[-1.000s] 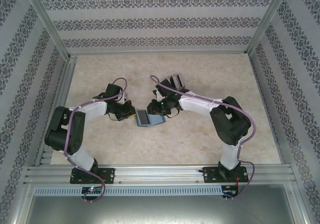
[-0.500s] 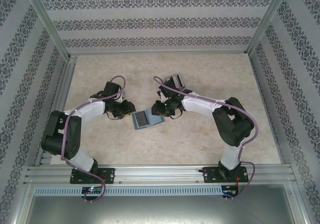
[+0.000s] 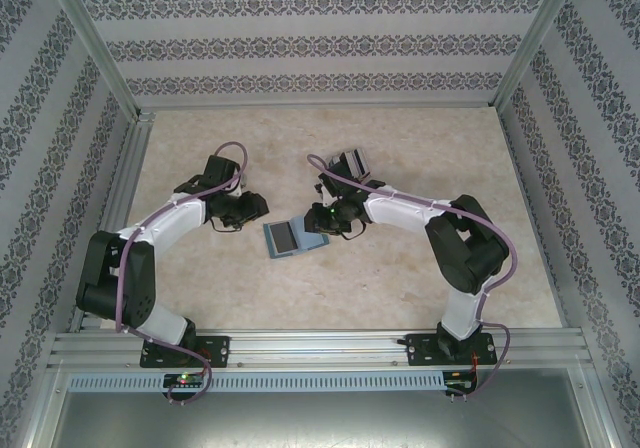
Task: Put the credit cards into the card holder
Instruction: Flip over the card slot in the card holder, then rotate the card holder at the center of the table.
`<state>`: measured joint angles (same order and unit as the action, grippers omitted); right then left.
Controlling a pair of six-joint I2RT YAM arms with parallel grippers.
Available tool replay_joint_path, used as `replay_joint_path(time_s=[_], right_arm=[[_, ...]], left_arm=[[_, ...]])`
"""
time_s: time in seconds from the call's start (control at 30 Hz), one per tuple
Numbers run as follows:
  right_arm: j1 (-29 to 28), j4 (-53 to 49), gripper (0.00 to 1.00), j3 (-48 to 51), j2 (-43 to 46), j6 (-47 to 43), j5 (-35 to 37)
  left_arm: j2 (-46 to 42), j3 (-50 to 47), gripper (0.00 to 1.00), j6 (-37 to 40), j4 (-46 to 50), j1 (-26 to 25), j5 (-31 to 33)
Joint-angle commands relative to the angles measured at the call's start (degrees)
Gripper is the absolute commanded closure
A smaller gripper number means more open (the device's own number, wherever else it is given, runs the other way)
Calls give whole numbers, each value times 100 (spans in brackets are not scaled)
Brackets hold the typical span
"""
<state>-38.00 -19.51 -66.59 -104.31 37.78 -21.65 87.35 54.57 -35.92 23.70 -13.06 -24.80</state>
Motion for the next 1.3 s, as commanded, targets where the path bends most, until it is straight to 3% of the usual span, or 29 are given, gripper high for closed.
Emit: replay_joint_path(time_s=[0.0,0.3,0.6,1.27], right_arm=[[38,-208,67,134,359,-102,91],[-2,-362,67,689,968,-5,24],[-291,-112,68,1116,919,215,-67],[-342,509,70,1080,239,367,178]], left_arm=[[216,313,57,162,17,-6,-59],[1360,1085,58,360,-96,-12,-581],[2098,1512,58,505,-33,-4,-928],[2262,1202,59,648,74,-7,-1082]])
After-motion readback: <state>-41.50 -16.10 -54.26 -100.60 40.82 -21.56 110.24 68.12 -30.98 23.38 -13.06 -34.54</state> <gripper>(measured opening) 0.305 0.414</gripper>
